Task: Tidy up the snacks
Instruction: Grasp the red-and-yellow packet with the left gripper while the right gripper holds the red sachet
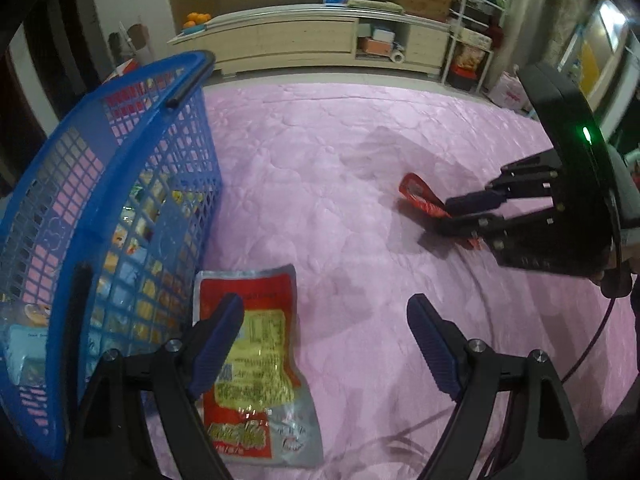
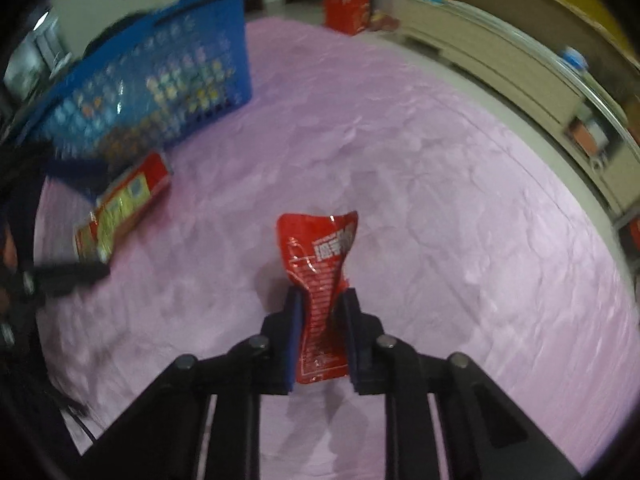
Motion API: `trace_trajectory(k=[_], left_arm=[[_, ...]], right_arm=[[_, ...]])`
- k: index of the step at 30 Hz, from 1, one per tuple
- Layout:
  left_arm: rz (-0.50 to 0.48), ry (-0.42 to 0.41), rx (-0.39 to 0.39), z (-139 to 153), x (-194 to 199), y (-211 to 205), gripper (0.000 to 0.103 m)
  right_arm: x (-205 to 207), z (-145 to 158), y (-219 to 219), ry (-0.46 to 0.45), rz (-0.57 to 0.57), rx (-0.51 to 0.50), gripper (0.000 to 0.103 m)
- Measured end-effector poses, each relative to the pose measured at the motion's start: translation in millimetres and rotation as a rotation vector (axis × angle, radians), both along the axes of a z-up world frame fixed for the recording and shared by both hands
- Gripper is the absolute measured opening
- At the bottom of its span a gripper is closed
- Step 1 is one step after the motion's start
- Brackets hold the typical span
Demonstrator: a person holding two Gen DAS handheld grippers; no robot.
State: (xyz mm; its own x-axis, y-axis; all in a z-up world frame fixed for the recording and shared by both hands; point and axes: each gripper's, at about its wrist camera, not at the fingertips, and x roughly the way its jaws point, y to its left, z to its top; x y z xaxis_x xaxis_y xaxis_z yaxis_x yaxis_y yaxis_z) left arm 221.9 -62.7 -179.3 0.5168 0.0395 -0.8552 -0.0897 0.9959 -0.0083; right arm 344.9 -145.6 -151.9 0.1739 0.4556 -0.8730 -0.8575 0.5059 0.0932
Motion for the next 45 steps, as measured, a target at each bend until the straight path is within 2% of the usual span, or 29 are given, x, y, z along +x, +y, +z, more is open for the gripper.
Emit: trace_trajectory(k=[3, 5, 8, 11, 15, 18, 20, 22, 24, 25, 26, 27, 29, 32, 34, 36, 40, 45], left_arm=[[-0.023, 0.006, 0.009, 1, -15, -5, 0.082], [-0.039, 0.006, 0.013, 3, -23, -6, 0.082], [-0.037, 0.02, 0.048, 0, -33, -6, 0.082], [-0.01, 0.042, 0.083, -7, -37, -5, 0.082], [0.0, 0.081, 0.153, -19, -37, -7, 0.08], [-0.003, 0.105, 0.172, -28, -31, -8, 0.072], [0.011, 0.126, 0.184, -36, -20, -5, 0.059], [0.032, 0.141, 0.183, -41, -12, -1, 0.056], [0.054, 0.161, 0.193, -48, -3, 1, 0.046], [0.059, 0.157, 0.188, -49, 0, 1, 0.04], [0.062, 0.153, 0.175, -49, 2, 2, 0.03], [0.055, 0.149, 0.17, -48, 3, 0, 0.026], [0.029, 0.147, 0.175, -46, 3, -5, 0.01], [0.011, 0.149, 0.16, -47, 1, -9, 0.007], [0.013, 0.14, 0.12, -43, -3, -10, 0.006], [0.011, 0.122, 0.082, -36, -7, -9, 0.005], [-0.013, 0.083, 0.062, -19, -21, -13, 0.004], [-0.051, 0.037, -0.007, 6, -32, -18, 0.003]], right_arm=[[-22, 8, -6, 0.006, -0.076, 0.034, 0.016], [-33, 12, -6, 0.007, -0.13, 0.051, 0.008], [-48, 14, -14, 0.041, -0.214, 0.062, 0.008], [-45, 14, -13, 0.022, -0.228, 0.063, 0.008], [-48, 19, -34, 0.055, -0.27, 0.115, 0.007], [-58, 16, -24, 0.032, -0.242, 0.093, 0.007], [-61, 12, -18, 0.029, -0.23, 0.081, 0.007], [-64, 11, -15, 0.019, -0.217, 0.068, 0.007], [-67, 11, -15, 0.017, -0.211, 0.066, 0.007], [-67, 12, -15, 0.016, -0.209, 0.069, 0.007], [-68, 14, -16, 0.014, -0.209, 0.071, 0.007], [-68, 15, -16, 0.013, -0.211, 0.075, 0.007], [-68, 18, -17, 0.016, -0.215, 0.083, 0.007], [-69, 20, -19, 0.029, -0.226, 0.094, 0.007], [-73, 19, -20, 0.024, -0.225, 0.087, 0.007], [-76, 18, -20, 0.012, -0.23, 0.068, 0.007], [-83, 23, -24, 0.044, -0.279, 0.089, 0.007], [-105, 45, -19, 0.025, -0.307, 0.107, 0.006]])
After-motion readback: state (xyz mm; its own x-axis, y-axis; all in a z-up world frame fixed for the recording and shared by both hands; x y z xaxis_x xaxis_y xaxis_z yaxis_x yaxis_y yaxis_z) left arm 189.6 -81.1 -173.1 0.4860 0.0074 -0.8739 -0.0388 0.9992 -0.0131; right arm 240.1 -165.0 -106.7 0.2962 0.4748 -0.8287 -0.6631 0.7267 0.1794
